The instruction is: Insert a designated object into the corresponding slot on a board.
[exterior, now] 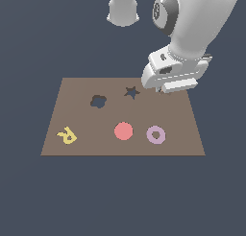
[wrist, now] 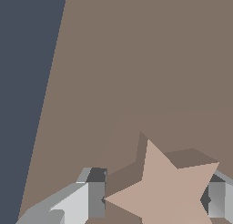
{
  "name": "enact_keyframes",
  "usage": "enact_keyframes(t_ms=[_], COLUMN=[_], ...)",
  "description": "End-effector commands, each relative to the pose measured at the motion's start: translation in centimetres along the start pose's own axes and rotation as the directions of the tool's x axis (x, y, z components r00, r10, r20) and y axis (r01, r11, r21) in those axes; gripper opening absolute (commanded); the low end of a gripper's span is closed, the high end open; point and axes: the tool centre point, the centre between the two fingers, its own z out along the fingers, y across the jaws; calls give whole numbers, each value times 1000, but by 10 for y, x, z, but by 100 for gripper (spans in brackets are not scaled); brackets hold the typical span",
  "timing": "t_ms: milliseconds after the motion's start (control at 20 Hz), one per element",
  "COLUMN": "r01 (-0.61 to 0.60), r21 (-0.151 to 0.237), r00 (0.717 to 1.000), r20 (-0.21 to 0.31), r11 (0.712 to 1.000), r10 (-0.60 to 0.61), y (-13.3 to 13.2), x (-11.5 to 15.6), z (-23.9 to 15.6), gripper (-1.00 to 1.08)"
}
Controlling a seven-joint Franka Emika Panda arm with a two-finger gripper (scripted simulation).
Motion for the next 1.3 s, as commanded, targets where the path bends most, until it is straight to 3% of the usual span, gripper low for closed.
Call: enact_keyframes(t_ms=[0,250,500,1250], r01=[59,199,355,693], r21=[0,1,2,4], r00=[998,980,935,721], r20=[0,0,0,-1], r11=[998,980,935,721], r10=[-59,-199,-355,-693], y=[7,24,45,103], x=[-5,-16,-25,-30], z=[-1,-2,-3,-5], gripper=[-100,-100,-100,-100])
